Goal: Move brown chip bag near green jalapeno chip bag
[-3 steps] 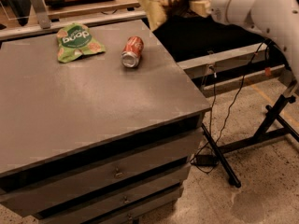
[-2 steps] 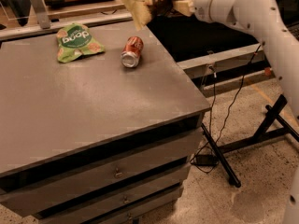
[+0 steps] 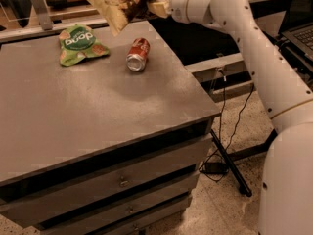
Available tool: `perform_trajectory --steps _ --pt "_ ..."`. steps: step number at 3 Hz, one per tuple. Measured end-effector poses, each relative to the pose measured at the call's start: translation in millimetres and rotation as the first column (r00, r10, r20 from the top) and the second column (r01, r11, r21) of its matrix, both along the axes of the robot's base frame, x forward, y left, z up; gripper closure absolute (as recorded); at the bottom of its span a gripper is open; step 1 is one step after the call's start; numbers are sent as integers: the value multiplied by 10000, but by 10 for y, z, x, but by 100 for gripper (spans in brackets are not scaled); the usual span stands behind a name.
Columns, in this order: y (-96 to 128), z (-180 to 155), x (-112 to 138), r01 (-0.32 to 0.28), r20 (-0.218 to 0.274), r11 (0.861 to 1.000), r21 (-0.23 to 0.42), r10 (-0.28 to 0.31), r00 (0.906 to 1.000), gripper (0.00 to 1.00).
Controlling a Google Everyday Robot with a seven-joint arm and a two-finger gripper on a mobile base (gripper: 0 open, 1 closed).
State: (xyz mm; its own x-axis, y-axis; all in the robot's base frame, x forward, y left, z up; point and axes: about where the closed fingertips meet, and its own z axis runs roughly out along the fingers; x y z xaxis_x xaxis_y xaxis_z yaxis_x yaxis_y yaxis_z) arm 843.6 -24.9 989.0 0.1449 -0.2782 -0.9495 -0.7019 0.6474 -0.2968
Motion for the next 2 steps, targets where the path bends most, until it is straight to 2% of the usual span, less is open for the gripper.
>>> perform_trajectory --steps 1,2 --pt "334 -77 71 -540 -5 9984 -155 540 9985 100" --pt "538 -252 285 -590 -200 9976 -367 583 9981 100"
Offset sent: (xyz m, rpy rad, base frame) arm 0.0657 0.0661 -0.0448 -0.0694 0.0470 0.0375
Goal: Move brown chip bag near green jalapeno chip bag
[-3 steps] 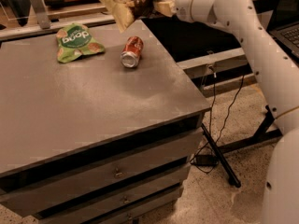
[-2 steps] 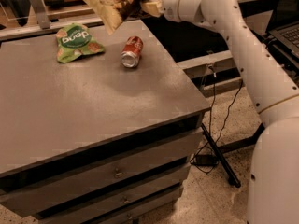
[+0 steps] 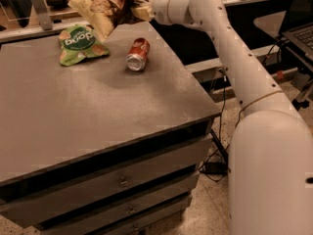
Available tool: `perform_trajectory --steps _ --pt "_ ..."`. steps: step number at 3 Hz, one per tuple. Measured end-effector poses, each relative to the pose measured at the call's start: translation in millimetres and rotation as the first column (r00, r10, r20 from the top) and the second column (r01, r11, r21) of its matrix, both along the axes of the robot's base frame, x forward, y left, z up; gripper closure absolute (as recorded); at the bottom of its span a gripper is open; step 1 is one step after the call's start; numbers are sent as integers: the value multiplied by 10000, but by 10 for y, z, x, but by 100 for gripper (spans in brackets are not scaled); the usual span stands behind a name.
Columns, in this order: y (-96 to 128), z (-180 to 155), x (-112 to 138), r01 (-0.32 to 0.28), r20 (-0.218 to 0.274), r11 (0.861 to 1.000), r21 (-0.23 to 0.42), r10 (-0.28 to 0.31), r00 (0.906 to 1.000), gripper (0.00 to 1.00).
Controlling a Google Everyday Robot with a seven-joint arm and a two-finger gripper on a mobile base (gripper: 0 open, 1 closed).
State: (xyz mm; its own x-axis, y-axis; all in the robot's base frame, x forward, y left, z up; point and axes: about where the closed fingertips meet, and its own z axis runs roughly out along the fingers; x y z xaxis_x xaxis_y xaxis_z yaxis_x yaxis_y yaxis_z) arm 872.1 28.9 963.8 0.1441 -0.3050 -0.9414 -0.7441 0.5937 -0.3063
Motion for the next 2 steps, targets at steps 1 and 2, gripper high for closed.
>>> perform_trajectory --steps 1,2 --pt "114 -130 213 153 -141 9998 -121 -155 9998 100" --pt "161 -304 330 264 -400 9990 -368 -279 9988 100"
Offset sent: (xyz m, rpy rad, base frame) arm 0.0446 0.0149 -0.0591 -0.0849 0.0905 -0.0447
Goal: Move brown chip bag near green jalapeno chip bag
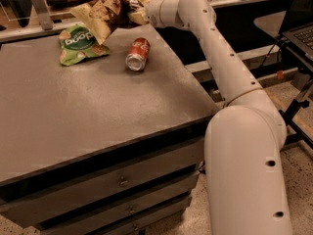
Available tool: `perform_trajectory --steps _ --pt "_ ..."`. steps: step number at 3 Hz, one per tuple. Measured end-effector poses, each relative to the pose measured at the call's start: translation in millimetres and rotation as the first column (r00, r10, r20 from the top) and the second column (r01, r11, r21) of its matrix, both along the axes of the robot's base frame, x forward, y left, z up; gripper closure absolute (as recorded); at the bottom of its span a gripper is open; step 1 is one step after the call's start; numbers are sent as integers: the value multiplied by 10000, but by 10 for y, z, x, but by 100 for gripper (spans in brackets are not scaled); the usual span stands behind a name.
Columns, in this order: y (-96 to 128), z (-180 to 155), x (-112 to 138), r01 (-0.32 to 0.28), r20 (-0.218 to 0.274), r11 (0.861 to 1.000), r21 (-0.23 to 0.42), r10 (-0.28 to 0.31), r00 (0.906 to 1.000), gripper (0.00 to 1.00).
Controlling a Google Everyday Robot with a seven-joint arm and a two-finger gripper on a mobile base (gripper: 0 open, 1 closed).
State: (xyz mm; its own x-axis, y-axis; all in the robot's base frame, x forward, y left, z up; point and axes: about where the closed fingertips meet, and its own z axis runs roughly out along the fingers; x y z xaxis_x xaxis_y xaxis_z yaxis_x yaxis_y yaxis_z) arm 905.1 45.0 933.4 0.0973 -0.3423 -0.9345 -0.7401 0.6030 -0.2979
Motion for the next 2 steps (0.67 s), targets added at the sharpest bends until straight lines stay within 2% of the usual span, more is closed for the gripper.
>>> perform_trajectory --steps 1,2 --pt "-2 -158 42 78 -342 9997 -218 -85 9994 82" --pt "0 -183 80 183 -432 9992 -353 -198 9989 59"
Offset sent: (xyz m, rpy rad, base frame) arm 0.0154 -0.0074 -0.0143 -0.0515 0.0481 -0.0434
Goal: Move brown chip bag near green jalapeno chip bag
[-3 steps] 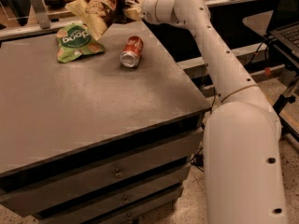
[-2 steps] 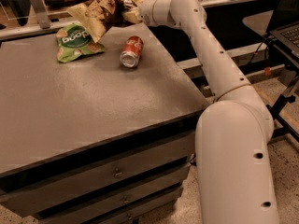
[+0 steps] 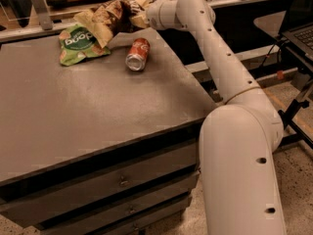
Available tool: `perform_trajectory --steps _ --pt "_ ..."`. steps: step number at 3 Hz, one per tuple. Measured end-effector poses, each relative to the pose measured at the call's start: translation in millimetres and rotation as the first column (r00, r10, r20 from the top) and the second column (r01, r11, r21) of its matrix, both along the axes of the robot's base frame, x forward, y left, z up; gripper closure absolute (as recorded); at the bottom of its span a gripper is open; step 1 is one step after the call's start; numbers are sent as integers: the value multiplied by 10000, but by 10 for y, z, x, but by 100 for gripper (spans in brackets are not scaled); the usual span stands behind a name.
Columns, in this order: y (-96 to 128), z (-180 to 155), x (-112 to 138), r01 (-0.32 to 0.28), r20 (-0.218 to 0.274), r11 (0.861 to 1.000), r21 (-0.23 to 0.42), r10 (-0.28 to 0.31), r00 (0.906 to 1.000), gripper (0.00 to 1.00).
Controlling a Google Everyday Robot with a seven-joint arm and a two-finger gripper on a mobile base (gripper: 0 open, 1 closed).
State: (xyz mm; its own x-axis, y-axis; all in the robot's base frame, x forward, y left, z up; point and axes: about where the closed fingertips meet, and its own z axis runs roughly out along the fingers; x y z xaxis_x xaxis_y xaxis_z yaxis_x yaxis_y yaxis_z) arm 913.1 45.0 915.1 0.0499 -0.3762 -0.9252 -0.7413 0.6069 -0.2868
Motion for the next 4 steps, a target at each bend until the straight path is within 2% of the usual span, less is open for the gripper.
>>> perform_trajectory --steps 1,2,3,4 --pt "-10 -4 25 114 -72 9998 -173 -115 9999 27" --pt "-34 14 25 144 -149 9997 -213 -147 9998 0" --pt "-99 64 3 164 -214 9999 -47 -165 9996 0" --pt "-387 292 2 560 145 9983 130 -562 9983 0"
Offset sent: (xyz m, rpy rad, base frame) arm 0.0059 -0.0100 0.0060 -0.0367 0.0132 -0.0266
